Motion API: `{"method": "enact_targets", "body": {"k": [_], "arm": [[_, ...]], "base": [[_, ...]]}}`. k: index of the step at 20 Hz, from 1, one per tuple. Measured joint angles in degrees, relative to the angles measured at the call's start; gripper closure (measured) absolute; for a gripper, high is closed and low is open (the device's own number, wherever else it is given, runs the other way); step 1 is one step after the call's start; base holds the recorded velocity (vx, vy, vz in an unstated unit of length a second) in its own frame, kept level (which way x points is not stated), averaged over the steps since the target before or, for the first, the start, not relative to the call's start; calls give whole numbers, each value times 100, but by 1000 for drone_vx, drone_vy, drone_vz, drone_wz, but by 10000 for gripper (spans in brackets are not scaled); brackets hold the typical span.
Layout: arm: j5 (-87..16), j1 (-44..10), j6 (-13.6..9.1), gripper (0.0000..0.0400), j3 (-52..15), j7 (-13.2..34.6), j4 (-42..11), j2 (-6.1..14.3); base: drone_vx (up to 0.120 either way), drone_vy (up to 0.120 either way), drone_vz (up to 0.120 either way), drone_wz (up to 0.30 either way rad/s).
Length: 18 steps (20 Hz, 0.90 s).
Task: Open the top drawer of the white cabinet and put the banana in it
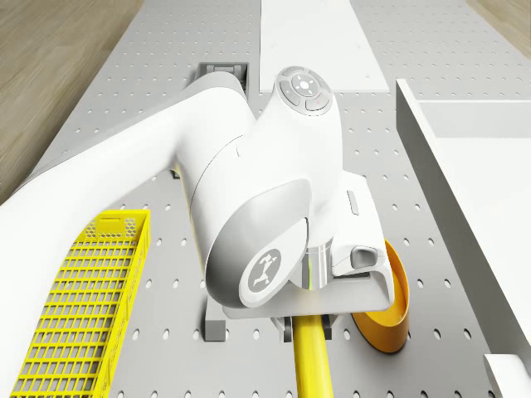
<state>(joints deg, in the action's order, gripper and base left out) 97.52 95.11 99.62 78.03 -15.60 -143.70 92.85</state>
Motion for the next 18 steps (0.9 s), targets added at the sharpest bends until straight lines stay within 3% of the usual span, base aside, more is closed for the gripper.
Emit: {"method": "enact_targets", "body": {"k": [10, 12, 18], "arm": [[-1, 0, 1, 210, 0, 0, 0, 1], [-1, 0, 1, 210, 0, 0, 0, 1], [-1, 0, 2, 210, 0, 0, 0, 2]], "base": [[-120, 0, 120, 0], [-20, -40, 100, 0], [0, -120, 0, 0]]}}
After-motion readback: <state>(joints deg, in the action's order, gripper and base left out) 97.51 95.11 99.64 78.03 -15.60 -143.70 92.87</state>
